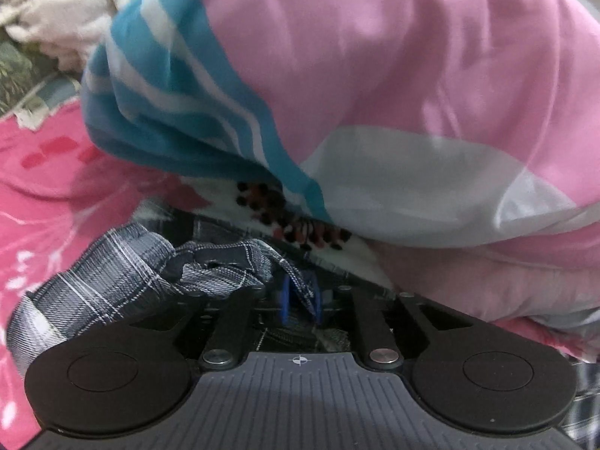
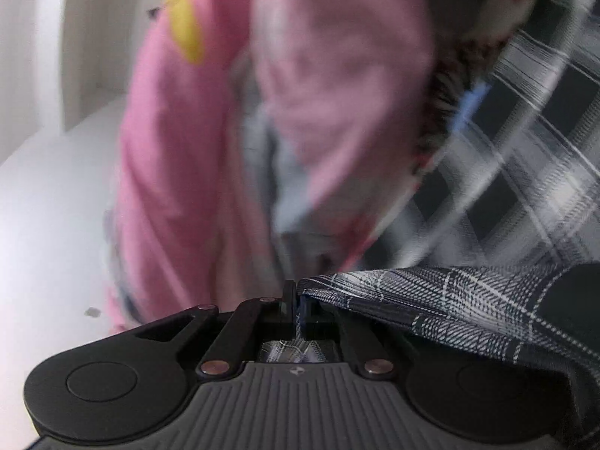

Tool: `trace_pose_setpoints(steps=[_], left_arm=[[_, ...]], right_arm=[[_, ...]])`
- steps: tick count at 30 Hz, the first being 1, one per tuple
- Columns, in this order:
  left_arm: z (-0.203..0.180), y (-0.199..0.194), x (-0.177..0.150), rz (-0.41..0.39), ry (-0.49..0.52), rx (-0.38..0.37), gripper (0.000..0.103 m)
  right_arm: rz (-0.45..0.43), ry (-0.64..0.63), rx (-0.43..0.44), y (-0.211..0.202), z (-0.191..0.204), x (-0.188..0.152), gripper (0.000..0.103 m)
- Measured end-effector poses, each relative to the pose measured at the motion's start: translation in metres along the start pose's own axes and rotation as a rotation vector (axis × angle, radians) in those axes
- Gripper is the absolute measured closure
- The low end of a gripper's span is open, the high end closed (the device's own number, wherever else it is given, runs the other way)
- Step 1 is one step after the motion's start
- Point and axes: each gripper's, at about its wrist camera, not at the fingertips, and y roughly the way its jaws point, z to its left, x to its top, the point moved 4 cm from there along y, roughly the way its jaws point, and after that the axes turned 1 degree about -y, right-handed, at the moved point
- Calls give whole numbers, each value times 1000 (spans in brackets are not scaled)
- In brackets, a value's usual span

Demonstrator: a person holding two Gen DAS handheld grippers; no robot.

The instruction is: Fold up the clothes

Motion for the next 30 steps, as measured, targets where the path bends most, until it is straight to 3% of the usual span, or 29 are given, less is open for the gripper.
trace_pose_setpoints(steps=[2,4,8,14,18,22,28,30], left_arm=[[5,-6,2,-19,-40,-39,52],[8,-16,7,-65,-82,-72,33],[8,-39,12,-123,-71,-63,20],[11,-83,6,-100,-70,-32,17],[10,-115,-7,-77,-65,-12,12],[9,-146,-21,-54,-59,8,7],[13,-174,-54,-11,-53,17,6],[17,-180,-66,6,-61,14,6]], right_arm=[[9,26,-29,3,-8,1,95],[6,35,-28,3,-9,1,84],[-10,47,-9,0,-9,1,65],[-33,126,24,-23,-4,8,60],[-55,137,19,-47,1,10,46],[-66,155,8,-77,3,11,46],[-7,42,-31,-132,25,-15,43],[23,-13,-55,-151,35,-36,36]])
